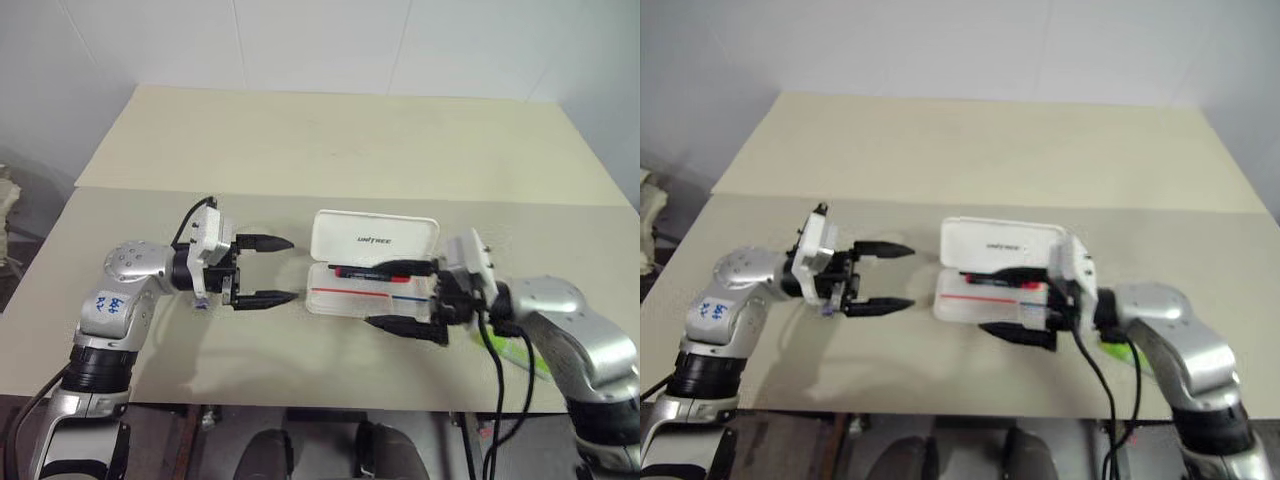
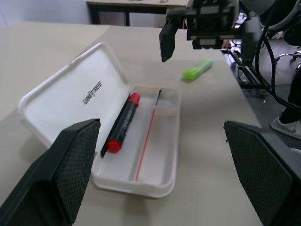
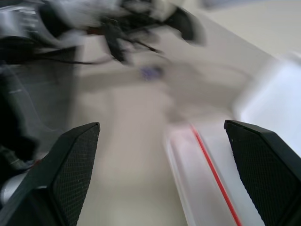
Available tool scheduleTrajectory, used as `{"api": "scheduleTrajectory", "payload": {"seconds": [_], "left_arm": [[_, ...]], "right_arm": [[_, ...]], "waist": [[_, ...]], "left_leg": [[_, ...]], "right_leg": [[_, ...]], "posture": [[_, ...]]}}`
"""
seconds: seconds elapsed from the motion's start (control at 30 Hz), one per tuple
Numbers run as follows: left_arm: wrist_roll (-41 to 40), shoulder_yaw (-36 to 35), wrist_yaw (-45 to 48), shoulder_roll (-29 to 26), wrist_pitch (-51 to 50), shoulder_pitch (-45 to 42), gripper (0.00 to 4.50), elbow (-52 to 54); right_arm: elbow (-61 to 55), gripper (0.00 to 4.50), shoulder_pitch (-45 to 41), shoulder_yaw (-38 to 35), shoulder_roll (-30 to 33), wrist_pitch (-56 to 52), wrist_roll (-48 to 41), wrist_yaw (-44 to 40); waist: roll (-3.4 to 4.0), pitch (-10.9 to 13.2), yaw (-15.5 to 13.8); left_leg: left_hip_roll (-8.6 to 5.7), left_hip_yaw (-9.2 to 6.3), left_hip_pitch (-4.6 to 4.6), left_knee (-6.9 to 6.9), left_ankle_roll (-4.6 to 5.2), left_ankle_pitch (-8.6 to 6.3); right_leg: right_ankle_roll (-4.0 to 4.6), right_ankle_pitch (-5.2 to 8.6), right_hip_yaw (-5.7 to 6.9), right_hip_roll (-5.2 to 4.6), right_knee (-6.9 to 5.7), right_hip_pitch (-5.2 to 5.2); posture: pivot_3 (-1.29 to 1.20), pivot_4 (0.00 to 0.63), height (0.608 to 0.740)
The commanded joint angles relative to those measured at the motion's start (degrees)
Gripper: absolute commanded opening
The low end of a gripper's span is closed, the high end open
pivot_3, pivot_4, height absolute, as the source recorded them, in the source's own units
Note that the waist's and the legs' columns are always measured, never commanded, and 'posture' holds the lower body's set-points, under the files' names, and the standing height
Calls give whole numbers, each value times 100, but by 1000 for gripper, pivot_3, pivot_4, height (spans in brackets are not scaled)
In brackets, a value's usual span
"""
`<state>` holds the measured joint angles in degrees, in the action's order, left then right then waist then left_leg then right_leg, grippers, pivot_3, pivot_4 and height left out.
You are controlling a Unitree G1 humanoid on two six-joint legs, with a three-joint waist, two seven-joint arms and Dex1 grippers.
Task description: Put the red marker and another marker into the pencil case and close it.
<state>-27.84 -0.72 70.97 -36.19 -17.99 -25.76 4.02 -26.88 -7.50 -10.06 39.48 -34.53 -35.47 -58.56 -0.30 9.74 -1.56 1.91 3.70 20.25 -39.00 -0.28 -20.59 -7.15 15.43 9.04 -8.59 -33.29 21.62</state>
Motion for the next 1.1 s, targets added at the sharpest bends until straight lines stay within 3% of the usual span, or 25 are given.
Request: {"api": "scheduleTrajectory", "payload": {"seconds": [0.03,0.17,0.33,0.57,0.77,1.1], "left_arm": [[-121,14,-2,18,47,128,4500,347],[-153,74,-63,97,37,280,4500,464],[-155,196,-64,245,12,289,4500,443],[-118,254,12,311,18,71,4500,263],[-72,217,127,221,79,-125,4500,103],[-15,216,378,22,215,-366,4500,-146]], "right_arm": [[-492,4457,540,-854,133,20,-105,462],[-726,4457,1585,-1737,139,126,281,965],[-929,4457,2302,-2216,10,195,493,1442],[-174,4457,3185,-2078,-119,1352,791,731],[1504,4457,3114,-1941,242,2456,1122,-240],[3782,4457,2300,-1620,990,3249,1485,-1131]], "waist": [[-2,-1,3],[-1,-1,-10],[-3,-3,11],[-4,-5,7],[-4,-6,8],[-2,-6,5]], "left_leg": [[0,2,1,-1,2,-1],[3,4,-1,0,3,-1],[1,9,-3,-1,4,-1],[1,10,-6,1,6,-2],[1,11,-9,0,10,-1],[2,13,-10,0,12,0]], "right_leg": [[0,0,-1,0,4,0],[1,0,-2,3,15,-4],[0,0,-8,3,20,-6],[3,2,-12,6,22,-8],[3,2,-12,6,26,-12],[3,2,-10,6,28,-14]], "posture": [[0,150,740],[0,150,740],[0,150,740],[0,150,740],[0,150,740],[0,150,740]]}}
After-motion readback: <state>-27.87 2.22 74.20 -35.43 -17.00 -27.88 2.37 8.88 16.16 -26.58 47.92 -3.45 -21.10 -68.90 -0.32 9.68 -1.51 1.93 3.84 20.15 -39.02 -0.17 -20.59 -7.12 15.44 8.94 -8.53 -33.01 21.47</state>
